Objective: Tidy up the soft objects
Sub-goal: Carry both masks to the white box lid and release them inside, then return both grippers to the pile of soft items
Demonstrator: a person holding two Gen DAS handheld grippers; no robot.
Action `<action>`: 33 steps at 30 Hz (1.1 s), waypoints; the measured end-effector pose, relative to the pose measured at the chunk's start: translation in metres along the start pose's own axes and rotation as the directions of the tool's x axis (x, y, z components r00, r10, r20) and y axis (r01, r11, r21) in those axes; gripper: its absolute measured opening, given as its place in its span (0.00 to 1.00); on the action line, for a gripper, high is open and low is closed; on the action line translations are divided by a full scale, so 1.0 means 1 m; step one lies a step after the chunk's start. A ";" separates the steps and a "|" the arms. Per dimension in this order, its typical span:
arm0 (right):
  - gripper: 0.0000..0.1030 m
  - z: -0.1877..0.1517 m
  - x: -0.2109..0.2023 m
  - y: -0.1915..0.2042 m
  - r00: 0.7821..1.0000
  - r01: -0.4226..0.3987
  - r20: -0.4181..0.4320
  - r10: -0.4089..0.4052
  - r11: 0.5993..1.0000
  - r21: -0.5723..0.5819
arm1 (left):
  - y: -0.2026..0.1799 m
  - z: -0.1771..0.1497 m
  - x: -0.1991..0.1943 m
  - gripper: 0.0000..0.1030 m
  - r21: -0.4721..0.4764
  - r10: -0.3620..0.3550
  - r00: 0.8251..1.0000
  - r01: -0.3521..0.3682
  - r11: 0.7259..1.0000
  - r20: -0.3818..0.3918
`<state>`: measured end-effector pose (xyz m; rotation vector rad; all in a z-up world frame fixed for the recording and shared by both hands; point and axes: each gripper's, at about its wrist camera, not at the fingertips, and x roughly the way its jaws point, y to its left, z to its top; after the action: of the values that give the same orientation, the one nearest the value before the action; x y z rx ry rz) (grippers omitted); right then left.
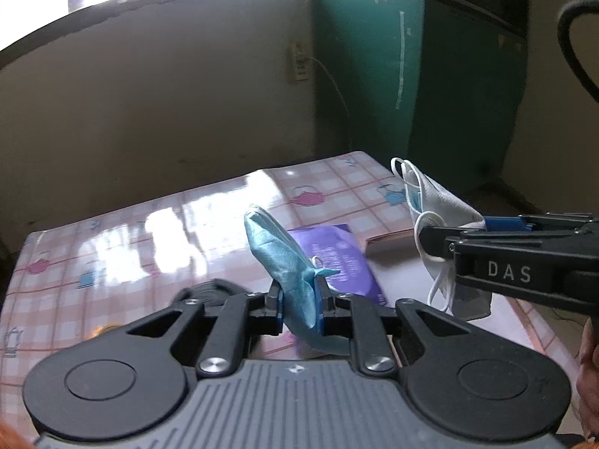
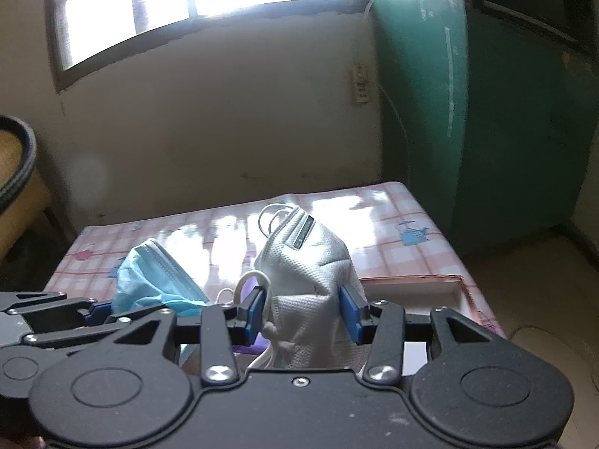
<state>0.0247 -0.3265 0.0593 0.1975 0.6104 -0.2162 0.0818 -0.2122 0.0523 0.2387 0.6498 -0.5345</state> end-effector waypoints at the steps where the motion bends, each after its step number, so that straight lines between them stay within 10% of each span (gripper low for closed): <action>1: 0.52 0.001 0.001 -0.005 1.000 0.007 -0.002 -0.007 1.000 0.003 | -0.004 0.001 0.002 0.18 0.005 -0.011 1.000 0.011 1.000 -0.001; 22: 0.53 -0.012 0.049 -0.100 0.984 0.132 -0.127 -0.121 0.988 0.075 | -0.078 -0.009 0.065 0.18 0.073 -0.226 0.971 0.232 0.970 -0.078; 29: 0.78 -0.014 0.056 -0.103 0.983 0.145 -0.118 -0.138 0.988 0.048 | -0.085 -0.020 0.071 0.62 0.064 -0.276 0.957 0.282 0.957 -0.086; 33: 0.79 -0.016 0.049 -0.103 0.985 0.143 -0.110 -0.136 0.988 0.054 | -0.078 -0.024 0.060 0.63 0.049 -0.283 0.956 0.287 0.957 -0.080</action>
<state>0.0286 -0.4281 0.0051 0.2265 0.7247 -0.3622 0.0673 -0.2929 -0.0083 0.2228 0.7442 -0.8269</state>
